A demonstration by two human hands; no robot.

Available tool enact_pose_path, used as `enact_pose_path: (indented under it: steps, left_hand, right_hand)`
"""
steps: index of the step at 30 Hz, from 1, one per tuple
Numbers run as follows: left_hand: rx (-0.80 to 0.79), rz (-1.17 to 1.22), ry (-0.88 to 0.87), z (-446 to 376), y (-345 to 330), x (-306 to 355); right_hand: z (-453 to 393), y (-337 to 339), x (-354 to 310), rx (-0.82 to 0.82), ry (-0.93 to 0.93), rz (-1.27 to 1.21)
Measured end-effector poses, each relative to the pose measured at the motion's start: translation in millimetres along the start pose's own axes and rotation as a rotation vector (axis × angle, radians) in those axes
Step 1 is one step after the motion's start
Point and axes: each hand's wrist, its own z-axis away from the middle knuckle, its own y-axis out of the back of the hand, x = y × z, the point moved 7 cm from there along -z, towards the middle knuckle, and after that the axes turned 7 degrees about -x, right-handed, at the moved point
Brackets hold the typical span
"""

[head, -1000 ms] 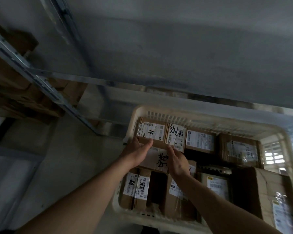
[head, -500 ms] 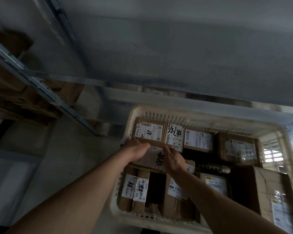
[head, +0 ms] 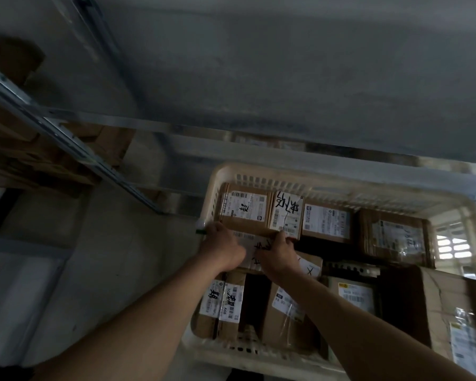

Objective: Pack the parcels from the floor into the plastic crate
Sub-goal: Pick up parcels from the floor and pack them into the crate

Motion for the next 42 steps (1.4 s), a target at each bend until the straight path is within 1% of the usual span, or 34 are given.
enact_pose_path:
  steps: [2, 5, 9, 12, 15, 18, 19, 20, 21, 23, 24, 26, 28, 31, 34, 36, 37, 40, 42]
  left_hand:
    - [0.047, -0.088, -0.044, 5, -3, 2]
    - [0.080, -0.188, -0.075, 1, -7, 1]
    - [0.090, -0.316, -0.034, -8, -14, -4]
    - [0.082, -0.359, -0.012, -21, -16, -7]
    - [0.113, -0.259, 0.005, -32, -13, -13]
    - [0.064, -0.324, -0.031, -39, -18, -8]
    - [0.069, -0.297, -0.016, -38, -17, -6]
    - [0.063, -0.319, -0.015, -31, -16, -4]
    - [0.062, -0.415, -0.047, -31, -16, -1]
    - [0.135, -0.548, -0.087, -30, -11, 4]
    - [0.106, -0.571, -0.079, -32, -13, 2]
    - [0.079, -0.493, -0.019, -33, -15, -6]
    - [0.069, -0.305, 0.009, -31, -10, -9]
    - [0.098, -0.284, -0.016, -20, -4, -2]
    - [0.175, -0.455, -0.112, -3, 2, 7]
    - [0.105, -0.512, -0.130, 8, -2, 14]
    - [0.106, -0.537, -0.144, 13, -2, 17]
    - [0.108, -0.580, -0.188, 23, 0, 27]
    - [0.134, -0.552, -0.244, 32, 0, 36]
  right_hand:
    - [0, 0, 1, 0.037, 0.023, 0.086]
    - [-3, -1, -1, 0.047, 0.072, 0.224]
    - [-8, -2, -4, 0.064, 0.125, 0.282]
    - [-13, -3, -3, 0.072, 0.135, 0.282]
    - [-16, -2, -3, 0.072, 0.135, 0.260]
    - [-17, -3, -3, 0.079, 0.139, 0.257]
    - [-18, -3, -2, 0.081, 0.139, 0.258]
    - [-18, -4, -2, 0.082, 0.139, 0.256]
    - [-18, -4, -2, 0.083, 0.140, 0.254]
    - [-18, -3, -2, 0.083, 0.143, 0.253]
    - [-17, -2, -2, 0.077, 0.145, 0.254]
    - [-16, -2, -2, 0.052, 0.151, 0.256]
    - [-14, 0, -4, 0.032, 0.156, 0.266]
    - [-8, 5, -5, 0.030, 0.162, 0.248]
    - [2, 9, -7, 0.043, 0.181, 0.213]
    - [8, 14, -6, 0.054, 0.171, 0.199]
    - [12, 17, -6, 0.057, 0.162, 0.199]
    - [26, 29, -7, 0.075, 0.162, 0.188]
    - [39, 38, -8, 0.095, 0.168, 0.162]
